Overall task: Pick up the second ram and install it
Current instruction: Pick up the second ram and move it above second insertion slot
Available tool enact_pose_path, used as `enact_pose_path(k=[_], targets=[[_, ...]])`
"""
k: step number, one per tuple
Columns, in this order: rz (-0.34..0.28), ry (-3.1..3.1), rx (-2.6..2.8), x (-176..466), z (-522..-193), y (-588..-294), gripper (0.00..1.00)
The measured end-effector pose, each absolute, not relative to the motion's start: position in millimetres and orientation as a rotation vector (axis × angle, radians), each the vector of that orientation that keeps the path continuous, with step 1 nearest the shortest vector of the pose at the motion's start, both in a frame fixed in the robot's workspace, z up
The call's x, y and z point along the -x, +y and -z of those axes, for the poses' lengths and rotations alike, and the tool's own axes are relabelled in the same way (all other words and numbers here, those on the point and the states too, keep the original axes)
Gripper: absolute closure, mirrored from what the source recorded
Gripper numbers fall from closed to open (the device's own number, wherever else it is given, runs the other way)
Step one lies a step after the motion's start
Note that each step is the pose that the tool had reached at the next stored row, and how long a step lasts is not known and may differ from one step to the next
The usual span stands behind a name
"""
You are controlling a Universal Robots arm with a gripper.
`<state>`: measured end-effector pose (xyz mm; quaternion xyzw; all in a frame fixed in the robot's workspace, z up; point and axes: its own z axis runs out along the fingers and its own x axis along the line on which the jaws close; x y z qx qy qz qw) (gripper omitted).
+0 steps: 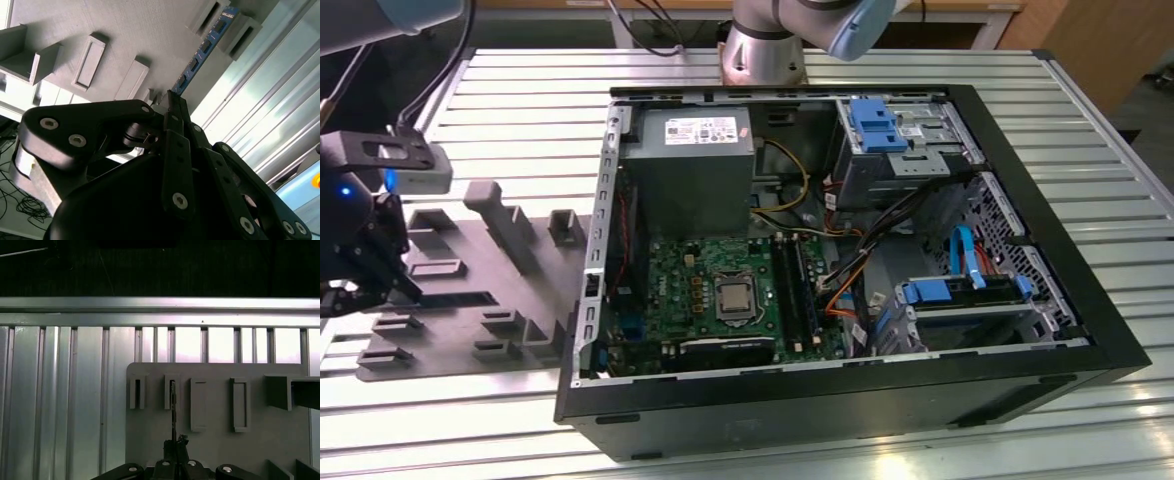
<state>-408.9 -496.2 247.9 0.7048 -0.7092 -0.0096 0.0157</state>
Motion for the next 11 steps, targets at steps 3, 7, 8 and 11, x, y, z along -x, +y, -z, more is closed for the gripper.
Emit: enact_pose_path(k=[3,7,8,11], targets=[[0.030,-2.206,-2.192,408.9,-250.0,-496.3,0.89],[0.030,-2.206,-2.192,408.9,-253.0,-496.2,0.89],[0.030,-2.206,-2.192,408.9,-253.7,-496.2,0.89],[0.030,-2.206,-2.192,408.9,-256.0,-496.2,0.89]])
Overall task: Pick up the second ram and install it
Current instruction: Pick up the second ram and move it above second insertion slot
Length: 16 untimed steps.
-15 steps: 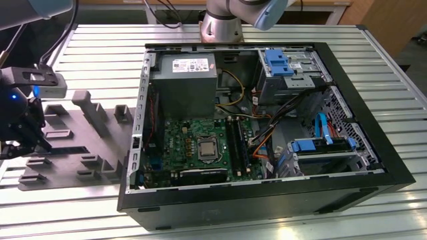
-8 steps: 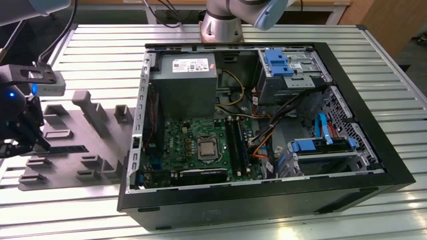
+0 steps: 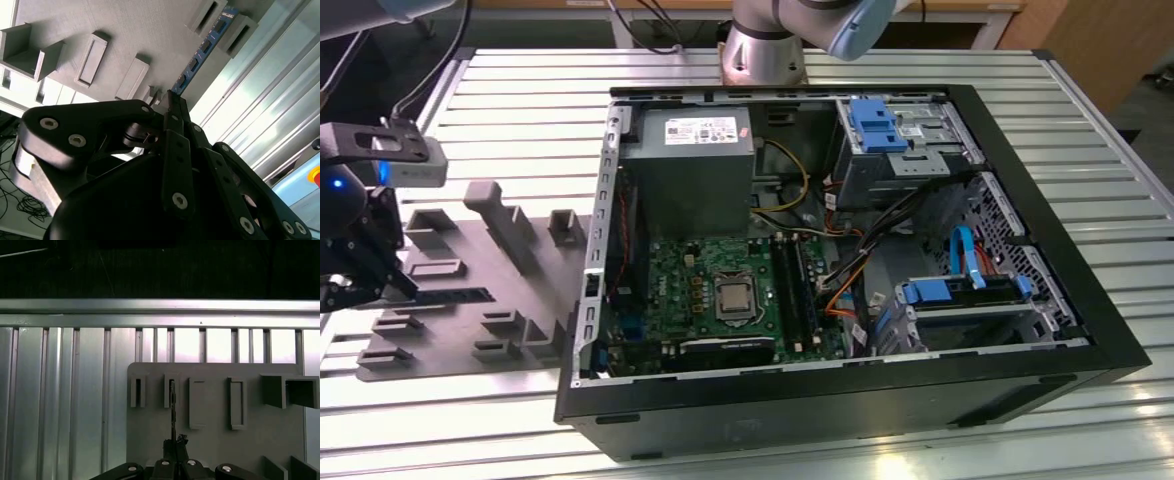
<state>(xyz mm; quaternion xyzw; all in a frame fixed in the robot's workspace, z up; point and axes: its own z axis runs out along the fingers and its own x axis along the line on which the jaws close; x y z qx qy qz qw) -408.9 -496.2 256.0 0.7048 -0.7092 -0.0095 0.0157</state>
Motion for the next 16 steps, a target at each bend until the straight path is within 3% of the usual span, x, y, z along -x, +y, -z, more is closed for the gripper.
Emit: enact_pose_path(k=[16], targets=[[0.030,-2.206,-2.193,409,-267,-496,0.89]])
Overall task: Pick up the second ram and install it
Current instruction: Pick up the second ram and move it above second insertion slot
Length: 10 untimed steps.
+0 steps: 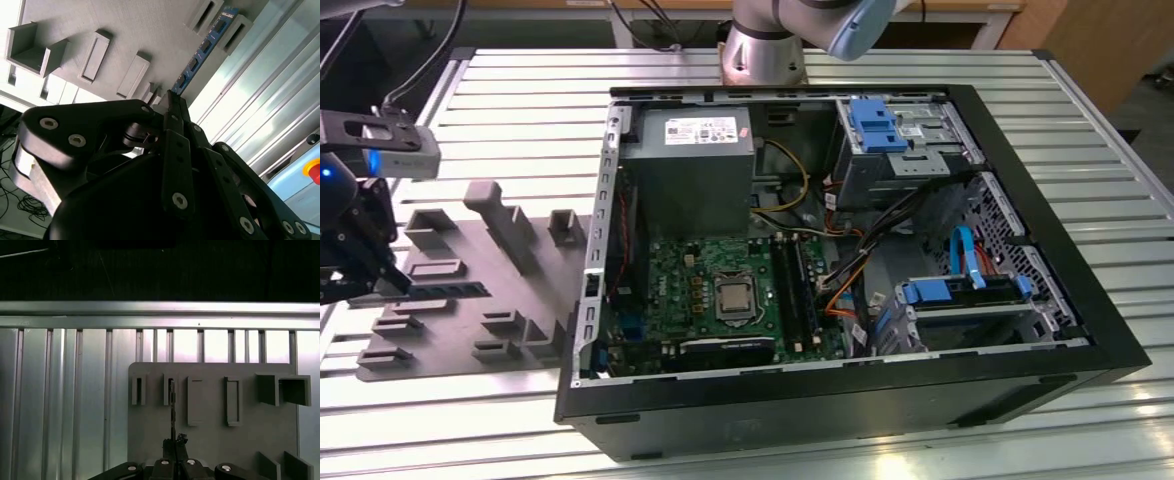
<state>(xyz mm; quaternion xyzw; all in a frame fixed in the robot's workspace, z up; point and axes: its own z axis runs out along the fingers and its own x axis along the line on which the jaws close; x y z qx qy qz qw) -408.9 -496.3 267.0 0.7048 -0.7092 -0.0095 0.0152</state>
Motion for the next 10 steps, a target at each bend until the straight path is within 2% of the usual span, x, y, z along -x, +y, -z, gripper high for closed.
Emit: enact_pose_path(k=[10], targets=[[0.030,-2.207,-2.193,408.9,-274.1,-496.2,0.89]])
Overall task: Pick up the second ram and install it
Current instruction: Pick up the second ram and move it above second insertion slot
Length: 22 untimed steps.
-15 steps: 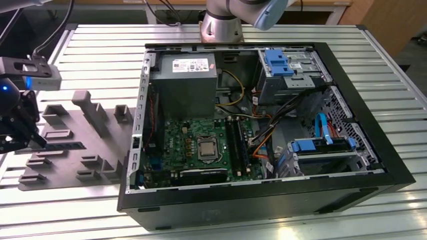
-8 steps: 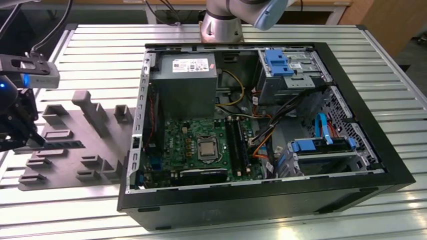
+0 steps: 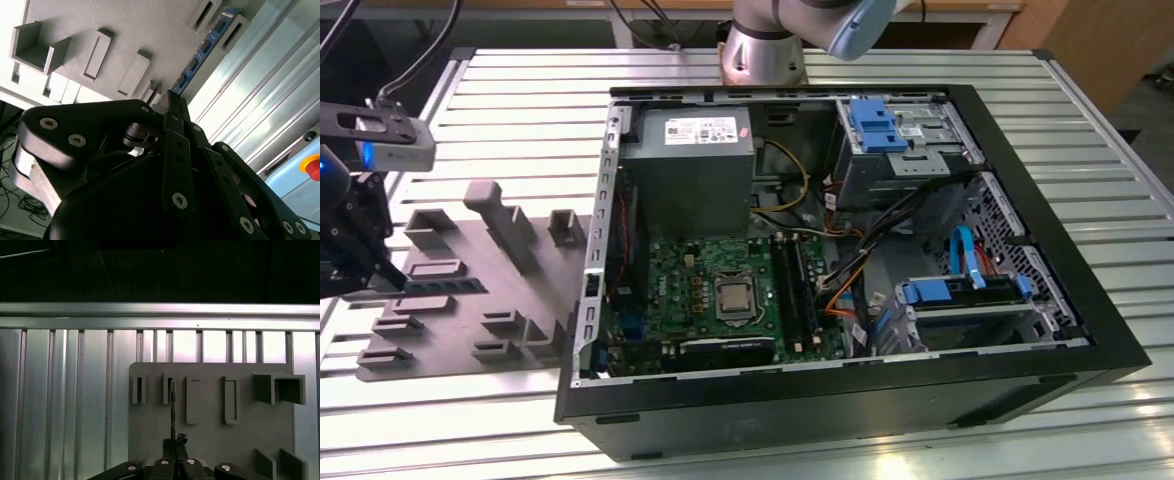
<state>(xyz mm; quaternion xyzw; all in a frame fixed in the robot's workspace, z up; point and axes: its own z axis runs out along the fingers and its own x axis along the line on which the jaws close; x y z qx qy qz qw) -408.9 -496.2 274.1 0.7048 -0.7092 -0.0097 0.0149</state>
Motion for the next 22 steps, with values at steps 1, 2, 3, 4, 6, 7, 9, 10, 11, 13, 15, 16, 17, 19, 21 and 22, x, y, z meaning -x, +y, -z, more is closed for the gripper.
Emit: enact_pose_path(k=[1,2,3,4,6,7,9,10,11,13,15,16,17,19,21,22], targets=[[0.030,-2.207,-2.193,409.0,-274.9,-496.2,0.89],[0.030,-2.207,-2.194,408.9,-275.4,-496.2,0.89],[0.030,-2.207,-2.194,408.9,-276.1,-496.3,0.89],[0.030,-2.207,-2.194,408.9,-276.8,-496.3,0.89],[0.030,-2.207,-2.194,408.9,-277.8,-496.3,0.89],[0.030,-2.207,-2.194,408.9,-278.4,-496.3,0.89],[0.030,-2.207,-2.194,408.9,-279.5,-496.3,0.89],[0.030,-2.207,-2.194,408.9,-279.9,-496.2,0.89],[0.030,-2.207,-2.194,408.9,-280.2,-496.2,0.89],[0.030,-2.207,-2.194,408.9,-280.8,-496.2,0.89],[0.030,-2.207,-2.194,408.9,-281.1,-496.2,0.89],[0.030,-2.207,-2.194,408.9,-281.4,-496.2,0.89],[0.030,-2.207,-2.194,408.9,-281.7,-496.2,0.89],[0.030,-2.207,-2.194,408.9,-282.2,-496.2,0.89],[0.030,-2.207,-2.194,408.9,-282.8,-496.2,0.89],[0.030,-2.207,-2.194,408.9,-283.1,-496.3,0.89]])
